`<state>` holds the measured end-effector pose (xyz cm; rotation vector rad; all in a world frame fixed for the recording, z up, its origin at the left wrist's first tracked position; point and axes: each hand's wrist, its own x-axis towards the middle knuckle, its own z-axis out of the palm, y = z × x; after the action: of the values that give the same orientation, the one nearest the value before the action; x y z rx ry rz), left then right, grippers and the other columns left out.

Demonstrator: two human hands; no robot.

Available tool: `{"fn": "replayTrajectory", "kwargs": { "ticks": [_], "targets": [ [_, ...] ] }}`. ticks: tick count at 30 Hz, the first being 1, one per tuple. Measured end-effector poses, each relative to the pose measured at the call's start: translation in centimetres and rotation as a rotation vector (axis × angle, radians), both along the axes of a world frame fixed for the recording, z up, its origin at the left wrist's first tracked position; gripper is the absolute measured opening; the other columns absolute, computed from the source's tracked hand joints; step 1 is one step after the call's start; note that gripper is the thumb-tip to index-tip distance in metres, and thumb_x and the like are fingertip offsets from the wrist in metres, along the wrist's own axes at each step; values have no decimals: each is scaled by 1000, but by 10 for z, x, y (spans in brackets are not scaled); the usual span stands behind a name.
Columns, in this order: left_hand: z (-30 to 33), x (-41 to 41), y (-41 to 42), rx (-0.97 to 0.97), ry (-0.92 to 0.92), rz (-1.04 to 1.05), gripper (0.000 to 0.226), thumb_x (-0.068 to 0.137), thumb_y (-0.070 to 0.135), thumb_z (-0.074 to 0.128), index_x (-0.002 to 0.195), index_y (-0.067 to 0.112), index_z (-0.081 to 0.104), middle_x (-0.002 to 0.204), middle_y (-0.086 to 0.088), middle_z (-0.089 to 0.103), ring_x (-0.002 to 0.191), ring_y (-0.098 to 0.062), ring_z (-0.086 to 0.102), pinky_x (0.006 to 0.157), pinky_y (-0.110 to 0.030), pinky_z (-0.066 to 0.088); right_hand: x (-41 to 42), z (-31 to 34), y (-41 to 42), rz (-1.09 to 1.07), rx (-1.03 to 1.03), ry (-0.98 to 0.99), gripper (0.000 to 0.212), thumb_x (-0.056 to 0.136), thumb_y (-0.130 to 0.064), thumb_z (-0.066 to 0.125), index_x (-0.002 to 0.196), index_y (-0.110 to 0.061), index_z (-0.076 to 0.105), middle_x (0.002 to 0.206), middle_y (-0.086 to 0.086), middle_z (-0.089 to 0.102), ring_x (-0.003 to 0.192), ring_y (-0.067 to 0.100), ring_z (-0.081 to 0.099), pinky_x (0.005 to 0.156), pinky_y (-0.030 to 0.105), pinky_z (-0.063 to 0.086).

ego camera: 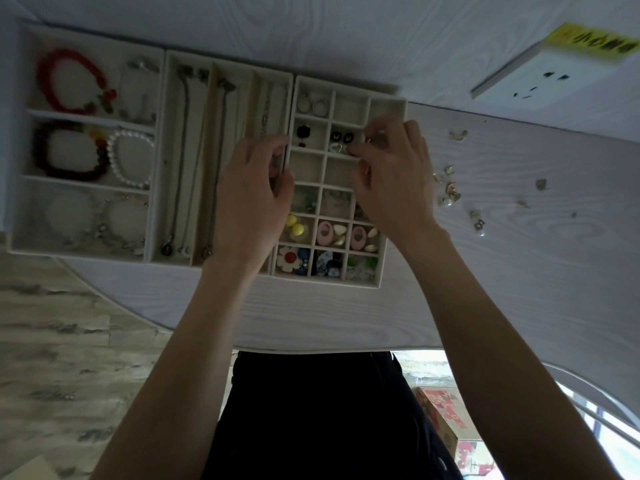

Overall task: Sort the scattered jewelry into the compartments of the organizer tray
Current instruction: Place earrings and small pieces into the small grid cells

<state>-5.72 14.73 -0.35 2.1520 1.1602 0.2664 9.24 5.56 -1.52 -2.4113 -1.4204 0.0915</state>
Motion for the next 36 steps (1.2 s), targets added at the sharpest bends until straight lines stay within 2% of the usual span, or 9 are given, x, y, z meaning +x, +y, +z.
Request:
{"fn": "replayTrajectory", "kwargs": {
  "ticks": [5,13,15,17,20,23,27,36],
  "targets": [
    [-1,0,0,-5,-8,-6,35,93,14,58,128,18,54,120,-1,53,97,0,43,81,8,26,4,-1,-2,-33,83,56,25,80,-11,51,89,-13,74,99,9,61,86,29,52,69,33,45],
    [0,0,-1,4,-15,-5,35,92,13,58,127,15,55,120,-4,54,97,0,43,80,8,25,-2,-4,-2,-41,33,34,26,82,-15,49,91,-13,73,103,12,59,90,29,51,68,34,45],
    [-1,1,-3,37,1,-2,35,92,14,59,127,15,55,120,-5,54,102,-7,46,83,2,27,-3,-3,-4,-50,73,66,25,81,-13,50,91,-12,73,102,12,60,89,29,51,69,34,46],
    [0,6,-11,174,40,-32,33,91,18,59,123,15,57,118,-7,56,108,-21,48,91,-12,27,-6,2,-9,-89,143,120,25,81,-13,51,92,-13,73,101,10,61,91,27,52,74,33,44],
    [-4,20,-35,321,20,-235,30,91,30,57,118,17,61,115,-4,61,110,-25,51,96,-30,34,-9,13,-30,-206,227,186,23,85,-16,53,96,-16,73,101,4,64,96,23,52,82,27,37],
    [-9,33,-57,303,-20,-375,42,87,41,55,119,15,62,116,-4,63,109,-28,52,94,-38,40,-3,18,-71,-355,224,177,20,84,-14,57,98,-18,72,97,1,66,95,21,54,81,27,38],
    [-16,46,-65,333,18,-410,55,83,49,52,126,15,58,122,-2,60,112,-26,47,93,-35,32,17,5,-121,-546,141,128,20,80,-17,61,97,-17,72,90,2,67,87,28,55,78,43,47],
    [-22,51,-66,345,77,-440,53,87,49,53,131,20,55,128,4,58,115,-24,42,93,-37,33,29,-15,-113,-374,31,-4,17,74,-18,70,91,-16,71,81,8,65,75,31,57,68,37,45]
  ]
}}
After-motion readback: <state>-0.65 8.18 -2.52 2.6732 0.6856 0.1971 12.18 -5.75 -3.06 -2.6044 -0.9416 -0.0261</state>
